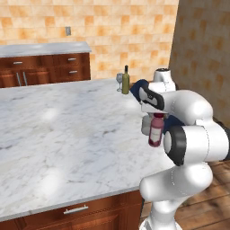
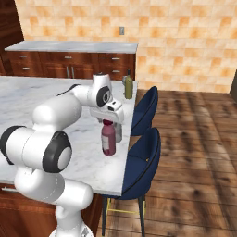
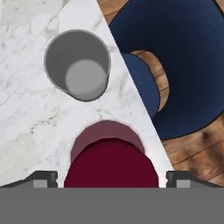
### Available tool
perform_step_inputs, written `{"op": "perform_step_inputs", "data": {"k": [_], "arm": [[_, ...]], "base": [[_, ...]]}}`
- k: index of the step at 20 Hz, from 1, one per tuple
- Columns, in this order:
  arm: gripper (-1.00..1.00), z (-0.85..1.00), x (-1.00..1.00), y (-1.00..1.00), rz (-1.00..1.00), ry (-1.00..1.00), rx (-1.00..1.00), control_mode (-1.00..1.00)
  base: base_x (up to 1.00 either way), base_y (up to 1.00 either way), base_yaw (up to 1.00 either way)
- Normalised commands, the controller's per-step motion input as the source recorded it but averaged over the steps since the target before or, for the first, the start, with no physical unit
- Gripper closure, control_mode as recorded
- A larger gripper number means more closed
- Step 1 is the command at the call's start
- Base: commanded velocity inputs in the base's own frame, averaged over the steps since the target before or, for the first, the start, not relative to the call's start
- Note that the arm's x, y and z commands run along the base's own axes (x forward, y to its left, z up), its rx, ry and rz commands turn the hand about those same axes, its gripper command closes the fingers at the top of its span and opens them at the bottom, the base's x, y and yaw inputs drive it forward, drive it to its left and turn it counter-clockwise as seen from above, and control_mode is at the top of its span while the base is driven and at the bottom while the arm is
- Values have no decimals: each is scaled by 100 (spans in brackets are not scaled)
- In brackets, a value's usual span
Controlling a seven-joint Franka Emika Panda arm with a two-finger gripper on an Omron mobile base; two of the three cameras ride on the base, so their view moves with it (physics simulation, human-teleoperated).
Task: There is a wine glass and glass cup on the dining counter. Place the wine bottle next to the wine glass and the juice bottle next to the glass cup.
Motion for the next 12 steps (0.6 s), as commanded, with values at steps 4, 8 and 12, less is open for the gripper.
{"op": "perform_step_inputs", "data": {"k": [4,8,12], "arm": [[-100,18,0,0,0,0,0,-100],[-100,27,0,0,0,0,0,-100],[-100,32,-2,0,0,0,0,-100]], "base": [[0,0,0],[0,0,0],[0,0,0]]}}
